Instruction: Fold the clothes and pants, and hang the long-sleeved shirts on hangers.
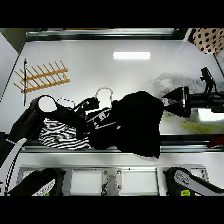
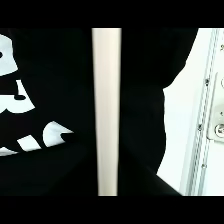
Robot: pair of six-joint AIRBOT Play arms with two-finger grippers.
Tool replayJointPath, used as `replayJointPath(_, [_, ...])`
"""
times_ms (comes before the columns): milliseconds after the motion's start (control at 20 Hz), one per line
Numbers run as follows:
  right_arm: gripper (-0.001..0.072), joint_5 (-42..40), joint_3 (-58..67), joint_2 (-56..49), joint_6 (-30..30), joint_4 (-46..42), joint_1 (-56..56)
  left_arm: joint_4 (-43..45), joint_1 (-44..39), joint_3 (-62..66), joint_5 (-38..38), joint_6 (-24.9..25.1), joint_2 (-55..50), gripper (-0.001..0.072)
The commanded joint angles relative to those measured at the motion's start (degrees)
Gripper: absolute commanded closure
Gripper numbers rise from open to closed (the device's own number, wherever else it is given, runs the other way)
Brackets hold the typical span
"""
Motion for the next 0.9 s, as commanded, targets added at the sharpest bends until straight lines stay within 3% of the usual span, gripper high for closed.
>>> replayJointPath(0, [0.0121, 3.0, -0.6, -3.8, -4.7, 3.5, 1.9, 0.0, 0.0, -1.1, 0.1, 0.0, 0.0, 0.0691])
replayJointPath(300, [0.0122, 2.9, -0.6, -7.3, -4.7, 3.5, 8.7, 0.0, 0.0, -2.4, 0.6, 0.0, 0.1, 0.0691])
replayJointPath(850, [0.0122, 5.3, -0.6, -12.6, -4.5, 3.7, 9.2, 0.0, 0.0, -2.4, 0.7, 0.0, 0.1, 0.0691])
